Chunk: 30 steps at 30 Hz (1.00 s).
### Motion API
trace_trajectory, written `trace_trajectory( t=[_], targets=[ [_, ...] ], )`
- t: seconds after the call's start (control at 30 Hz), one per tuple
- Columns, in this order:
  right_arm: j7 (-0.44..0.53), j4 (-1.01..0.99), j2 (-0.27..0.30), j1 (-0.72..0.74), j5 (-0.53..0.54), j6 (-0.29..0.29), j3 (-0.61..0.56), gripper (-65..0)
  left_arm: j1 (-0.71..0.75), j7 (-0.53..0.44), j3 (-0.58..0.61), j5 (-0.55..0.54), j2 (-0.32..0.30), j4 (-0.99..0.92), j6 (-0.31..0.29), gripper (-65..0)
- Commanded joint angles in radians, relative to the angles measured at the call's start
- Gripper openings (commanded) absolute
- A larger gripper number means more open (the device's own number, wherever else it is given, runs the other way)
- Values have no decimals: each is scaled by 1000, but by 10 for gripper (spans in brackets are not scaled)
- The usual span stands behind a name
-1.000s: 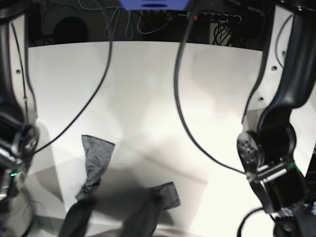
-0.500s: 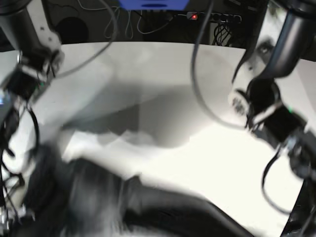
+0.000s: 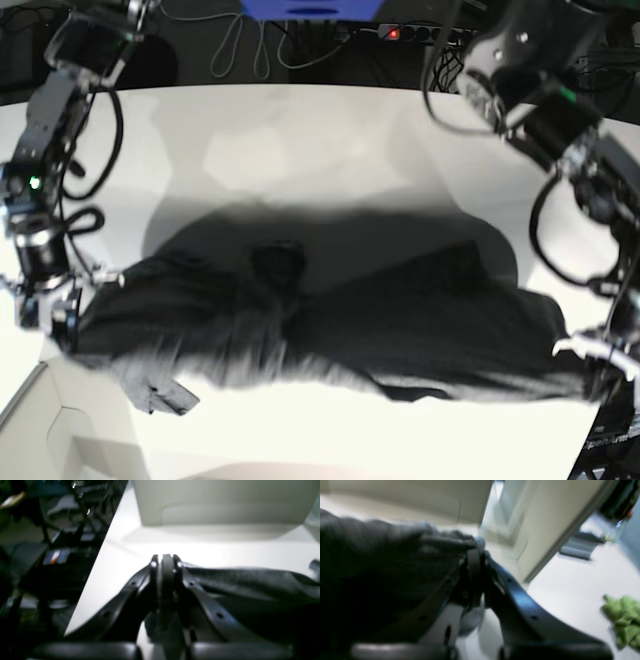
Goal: Layout the t-shirt on the table in an organized manner, then fold the t-shirt properly
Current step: 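Swing the hanging grey shirt down and lay it flat with both grippers, then release the shirt and open both grippers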
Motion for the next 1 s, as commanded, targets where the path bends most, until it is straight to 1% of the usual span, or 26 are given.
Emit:
trace_trajectory(
  t=[0.0,0.07,0.23,0.37,0.47,0.6,0.67,0.73,0.77,0.87,0.9,0.93,0.97],
  targets=[
    [47,26,3,7,9,-8,6,-650,-5,-23,1,-31,-16,22,2,-650],
    [65,27,-5,-41,9,-8,27,-650,66,-23,1,-65,-16,42,3,-650],
    [120,49,-57,-168,9,-8,72,-650,254,-31,-1,-143,-13,82,3,-650],
    [123,39,-65,-267,9,-8,78,-650,357,-32,-1,-181,-16,74,2,-650],
    [123,26,-66,-331,9,-8,73,-650,412,-32,2,-186,-11,66,2,-650],
    [120,19,-75,-382,9,-7,69,-648,440,-23,1,-187,-11,47,0,-649],
    [117,19,-74,-397,8,-7,69,-602,461,-23,2,-189,-14,42,0,-648],
    [117,19,-74,-417,8,-1,69,-529,474,-23,4,-189,-11,45,0,-647],
    [117,19,-74,-423,6,13,69,-493,480,-23,4,-189,-11,47,0,-635],
    [117,21,-74,-429,5,96,87,-410,500,-23,5,-190,-10,50,0,-575],
    [117,24,-80,-431,6,119,116,-388,507,-23,5,-195,-10,48,0,-548],
    [117,27,-88,-431,8,130,148,-373,512,-23,2,-209,-10,48,0,-526],
    [117,27,-108,-423,8,130,187,-360,523,-23,1,-230,-11,47,0,-501]
  ],
)
